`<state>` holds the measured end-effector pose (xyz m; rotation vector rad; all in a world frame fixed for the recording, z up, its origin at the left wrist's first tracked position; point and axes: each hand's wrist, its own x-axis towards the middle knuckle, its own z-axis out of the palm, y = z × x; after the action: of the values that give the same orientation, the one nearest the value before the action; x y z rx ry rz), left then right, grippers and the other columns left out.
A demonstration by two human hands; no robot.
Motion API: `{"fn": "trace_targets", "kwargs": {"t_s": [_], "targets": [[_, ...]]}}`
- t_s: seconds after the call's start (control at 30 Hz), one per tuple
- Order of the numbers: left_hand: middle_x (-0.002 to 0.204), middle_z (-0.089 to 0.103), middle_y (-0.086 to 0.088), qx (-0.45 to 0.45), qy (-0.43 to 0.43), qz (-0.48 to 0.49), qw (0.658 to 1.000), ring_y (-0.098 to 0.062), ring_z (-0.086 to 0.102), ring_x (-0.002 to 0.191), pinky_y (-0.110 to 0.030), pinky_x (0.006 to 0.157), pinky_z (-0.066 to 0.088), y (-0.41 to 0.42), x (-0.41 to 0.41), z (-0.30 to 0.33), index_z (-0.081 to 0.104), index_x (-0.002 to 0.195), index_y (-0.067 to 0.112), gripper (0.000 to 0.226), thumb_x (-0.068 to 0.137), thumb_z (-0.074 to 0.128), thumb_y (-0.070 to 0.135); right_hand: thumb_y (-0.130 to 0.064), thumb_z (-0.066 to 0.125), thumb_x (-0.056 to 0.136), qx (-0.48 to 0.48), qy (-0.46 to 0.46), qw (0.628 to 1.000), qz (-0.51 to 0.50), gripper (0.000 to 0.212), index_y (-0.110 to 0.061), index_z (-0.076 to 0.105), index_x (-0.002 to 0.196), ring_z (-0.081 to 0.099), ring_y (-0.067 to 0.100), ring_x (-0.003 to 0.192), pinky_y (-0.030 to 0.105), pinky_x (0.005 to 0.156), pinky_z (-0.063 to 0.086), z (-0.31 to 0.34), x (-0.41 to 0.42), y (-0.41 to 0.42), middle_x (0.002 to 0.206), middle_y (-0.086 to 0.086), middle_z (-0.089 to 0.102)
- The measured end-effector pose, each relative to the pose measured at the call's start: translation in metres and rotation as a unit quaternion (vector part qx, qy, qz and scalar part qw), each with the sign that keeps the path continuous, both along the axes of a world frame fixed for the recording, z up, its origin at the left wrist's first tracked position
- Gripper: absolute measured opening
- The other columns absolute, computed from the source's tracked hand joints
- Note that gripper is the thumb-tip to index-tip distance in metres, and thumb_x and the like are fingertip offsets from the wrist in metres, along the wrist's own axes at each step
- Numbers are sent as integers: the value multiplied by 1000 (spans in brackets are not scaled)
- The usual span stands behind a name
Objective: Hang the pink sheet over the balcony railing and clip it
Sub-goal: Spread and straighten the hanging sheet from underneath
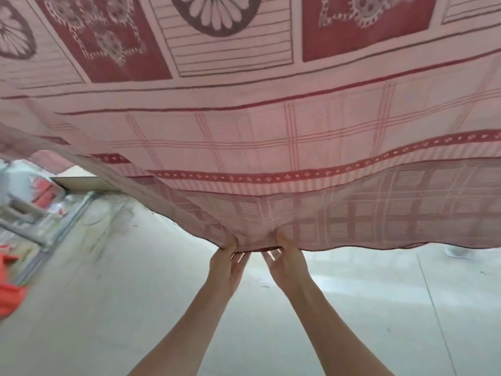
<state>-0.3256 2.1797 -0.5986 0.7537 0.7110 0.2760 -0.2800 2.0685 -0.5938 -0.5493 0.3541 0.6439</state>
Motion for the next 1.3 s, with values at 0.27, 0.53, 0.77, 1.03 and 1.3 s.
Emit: {"fn": "trace_targets", "kwargs": {"t_s": [0.27,0.53,0.77,1.03,1.3], "targets": [[107,63,-5,44,-33,-71,996,-18,59,101,-36,94,44,47,1,-29,59,102,7,15,91,50,3,-9,52,91,13,-18,995,-102,17,-16,59,105,70,13,79,29,67,58,-27,5,33,82,-4,73],[91,67,-2,-10,-99,-132,986,-17,61,94,-30,82,49,55,13,-56,63,85,8,11,89,54,3,-17,49,95,-22,-87,975,-202,14,-15,61,102,67,14,89,33,80,50,-45,-2,53,82,-5,74],[122,62,0,-55,-169,-150,972,-17,54,117,-42,98,40,92,12,-40,57,117,16,29,88,56,16,-15,52,93,-127,-112,973,-154,13,-17,61,102,63,11,94,28,78,47,-34,-17,90,91,-5,71],[109,60,0,-140,-243,-3,960,-13,57,106,-32,100,42,181,21,-24,57,109,17,19,93,47,21,-13,50,94,-116,-27,961,-249,8,-16,57,93,57,11,87,27,71,45,-33,-8,99,92,-2,60],[118,65,-5,-87,-246,42,965,-19,53,120,-41,110,34,218,16,-14,64,110,8,23,90,56,17,-18,55,91,-18,-6,981,-192,6,-18,59,96,54,16,100,33,92,41,-17,-19,153,103,1,57]]}}
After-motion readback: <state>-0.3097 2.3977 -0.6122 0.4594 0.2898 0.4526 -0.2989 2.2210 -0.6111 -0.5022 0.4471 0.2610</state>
